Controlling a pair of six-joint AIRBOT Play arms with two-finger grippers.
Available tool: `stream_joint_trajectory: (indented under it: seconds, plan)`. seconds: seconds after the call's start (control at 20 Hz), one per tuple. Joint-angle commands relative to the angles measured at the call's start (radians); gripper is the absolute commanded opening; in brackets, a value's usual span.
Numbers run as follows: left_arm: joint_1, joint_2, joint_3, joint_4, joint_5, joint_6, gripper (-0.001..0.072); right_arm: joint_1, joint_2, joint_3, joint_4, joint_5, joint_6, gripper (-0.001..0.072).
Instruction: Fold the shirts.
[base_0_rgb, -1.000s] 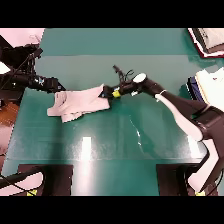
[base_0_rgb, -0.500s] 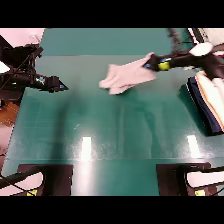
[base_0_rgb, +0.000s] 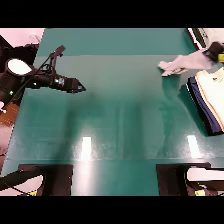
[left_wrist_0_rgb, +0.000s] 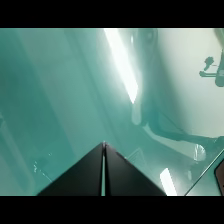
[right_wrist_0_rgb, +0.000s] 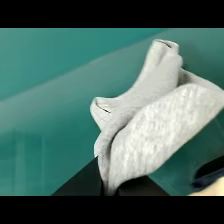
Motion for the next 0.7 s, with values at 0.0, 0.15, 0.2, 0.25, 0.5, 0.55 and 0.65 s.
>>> stream_joint_trajectory:
  seconds: [0.0, 0.15, 0.2, 0.25, 0.5, 0.55, 0.65]
  plan:
    - [-0.062, 0.000, 0.001, 0.000, 0.029, 0.001, 0.0023, -0.077, -0.028, 0.087, -0.008, -0.066, -0.036, 0.0013]
    - [-0.071, -0.001, 0.001, 0.000, 0.029, 0.000, 0.0022, -0.104, -0.070, 0.232, -0.007, -0.041, -0.050, 0.0014]
    - [-0.071, 0.000, 0.001, 0.000, 0.028, 0.000, 0.0023, -0.109, -0.079, 0.275, -0.007, -0.027, -0.054, 0.0014]
    - [-0.071, 0.000, 0.001, 0.000, 0.028, 0.000, 0.0023, -0.116, -0.084, 0.316, -0.008, -0.010, -0.064, 0.0014]
    - [-0.071, 0.000, 0.001, 0.000, 0.027, 0.001, 0.0023, -0.137, -0.080, 0.486, -0.008, 0.124, -0.088, 0.0014]
    - [-0.071, 0.000, 0.001, 0.000, 0.026, 0.001, 0.0023, -0.146, -0.059, 0.474, -0.009, 0.134, -0.087, 0.0014]
    - [-0.071, 0.000, 0.001, 0.001, 0.017, 0.001, 0.0023, -0.164, 0.004, 0.399, -0.017, 0.128, -0.088, 0.0014]
